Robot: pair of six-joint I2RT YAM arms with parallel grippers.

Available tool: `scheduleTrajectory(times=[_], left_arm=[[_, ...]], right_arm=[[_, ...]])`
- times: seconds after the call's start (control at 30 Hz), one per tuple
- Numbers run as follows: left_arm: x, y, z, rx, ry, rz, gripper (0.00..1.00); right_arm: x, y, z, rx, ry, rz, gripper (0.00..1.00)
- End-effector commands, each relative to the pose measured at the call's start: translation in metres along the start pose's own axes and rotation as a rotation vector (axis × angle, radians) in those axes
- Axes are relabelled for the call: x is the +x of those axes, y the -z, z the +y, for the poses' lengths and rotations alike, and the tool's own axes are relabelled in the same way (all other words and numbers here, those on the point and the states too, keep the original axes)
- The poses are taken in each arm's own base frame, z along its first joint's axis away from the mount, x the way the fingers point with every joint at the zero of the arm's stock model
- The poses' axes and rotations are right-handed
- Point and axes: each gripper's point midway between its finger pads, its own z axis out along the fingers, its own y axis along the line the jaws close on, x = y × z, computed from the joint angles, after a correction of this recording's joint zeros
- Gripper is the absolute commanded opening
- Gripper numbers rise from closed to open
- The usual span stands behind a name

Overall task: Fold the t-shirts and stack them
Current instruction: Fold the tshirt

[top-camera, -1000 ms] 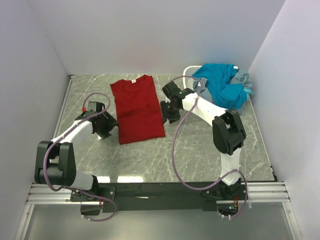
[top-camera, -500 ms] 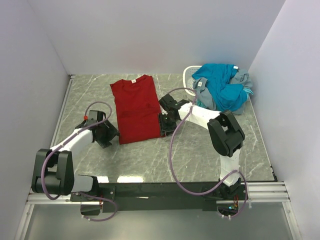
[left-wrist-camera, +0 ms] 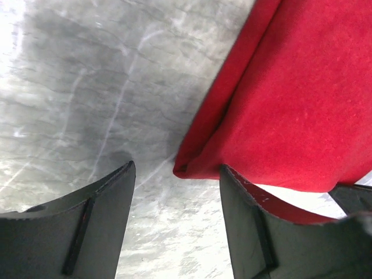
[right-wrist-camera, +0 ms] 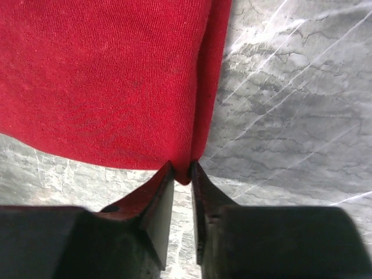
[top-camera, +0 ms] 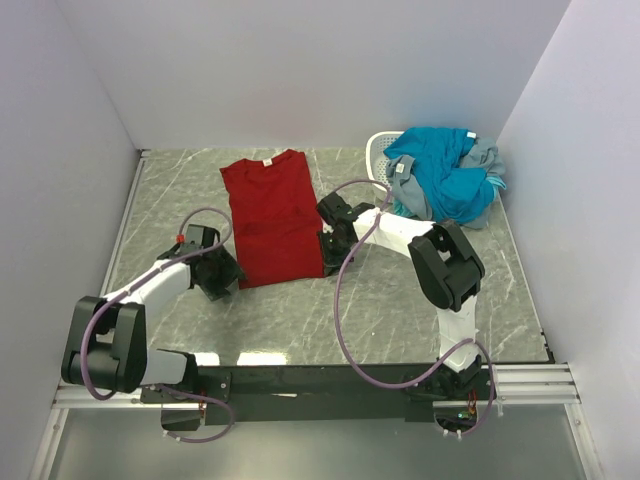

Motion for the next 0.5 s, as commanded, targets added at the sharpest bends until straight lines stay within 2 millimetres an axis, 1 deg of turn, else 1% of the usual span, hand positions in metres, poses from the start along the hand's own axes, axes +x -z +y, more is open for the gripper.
scheduleTrajectory(times=[0.0,0.07,0.13,0.2,0.3,0.37,0.43,0.47], left_arm=[[0.001,-0.003,-0.007,-0.001,-0.028,-0.002,0.65],[0.001,-0.006,-0.006,-0.020,-0.030,0.003,0.61],[0.002,-0.009,-0.005,-0.037,-0.036,0.006,0.60],[0.002,-0.010,-0.006,-0.038,-0.036,0.006,0.56],[0.002,-0.013,-0.006,-0.052,-0.041,0.005,0.47],[0.005,-0.015,-0.001,-0.086,-0.043,0.017,0.42],[0.008,-0.016,0.000,-0.099,-0.046,0.025,0.39],[0.010,-0.017,0.002,-0.104,-0.046,0.029,0.36]], right_arm=[[0.003,-0.006,-0.001,0.013,0.019,0.003,0.23],[0.003,-0.005,0.000,0.009,0.018,0.003,0.22],[0.002,-0.004,0.000,0.009,0.018,0.003,0.21],[0.002,-0.003,0.000,0.009,0.023,0.000,0.20],[0.002,-0.002,-0.001,0.013,0.024,-0.002,0.20],[0.002,-0.001,-0.002,0.018,0.024,-0.001,0.20],[0.002,-0.001,-0.002,0.020,0.024,-0.004,0.20],[0.001,0.000,-0.001,0.020,0.026,-0.006,0.20]])
